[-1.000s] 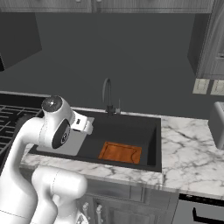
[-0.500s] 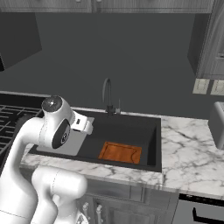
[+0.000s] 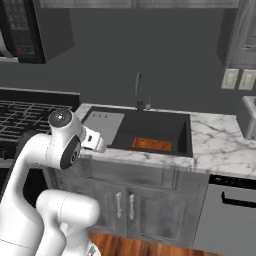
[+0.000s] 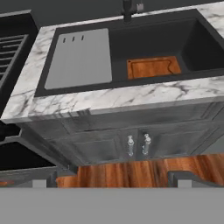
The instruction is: Move the cutting board and knife to the sink. Then move spray from the cabinet to the counter.
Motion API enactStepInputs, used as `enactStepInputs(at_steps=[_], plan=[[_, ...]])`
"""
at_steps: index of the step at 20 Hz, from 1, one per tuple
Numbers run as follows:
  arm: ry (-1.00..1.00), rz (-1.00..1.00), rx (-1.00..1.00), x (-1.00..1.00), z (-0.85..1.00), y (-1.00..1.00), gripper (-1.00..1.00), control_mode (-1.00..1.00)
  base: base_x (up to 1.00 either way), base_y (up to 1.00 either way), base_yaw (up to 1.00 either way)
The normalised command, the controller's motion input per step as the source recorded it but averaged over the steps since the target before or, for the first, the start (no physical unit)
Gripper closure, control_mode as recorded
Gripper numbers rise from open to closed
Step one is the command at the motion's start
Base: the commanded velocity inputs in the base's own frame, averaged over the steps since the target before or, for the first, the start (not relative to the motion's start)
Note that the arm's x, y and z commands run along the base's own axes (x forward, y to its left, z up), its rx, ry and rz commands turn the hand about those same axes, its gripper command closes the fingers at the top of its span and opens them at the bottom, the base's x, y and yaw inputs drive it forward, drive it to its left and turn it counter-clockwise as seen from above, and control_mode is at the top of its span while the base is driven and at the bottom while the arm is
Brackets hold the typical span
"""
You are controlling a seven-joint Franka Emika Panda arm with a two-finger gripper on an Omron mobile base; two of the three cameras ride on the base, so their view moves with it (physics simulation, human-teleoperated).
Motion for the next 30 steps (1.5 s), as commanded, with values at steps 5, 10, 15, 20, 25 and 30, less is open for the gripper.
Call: enactStepInputs(at_steps=[5,10,15,20,25,30], plan=[[0.0,0.0,0.0,0.0,0.0,0.0,-1.0,1.0,-0.65,0.56,0.1],[0.0,0.0,0.0,0.0,0.0,0.0,-1.0,1.0,-0.17,1.0,0.33],[0.0,0.0,0.0,0.0,0.0,0.0,-1.0,1.0,0.02,1.0,0.24],[0.0,0.0,0.0,0.0,0.0,0.0,-1.0,1.0,0.23,0.98,0.1],[0.0,0.0,0.0,0.0,0.0,0.0,-1.0,1.0,0.49,0.57,0.03],[0.0,0.0,0.0,0.0,0.0,0.0,-1.0,1.0,0.39,0.68,0.0]])
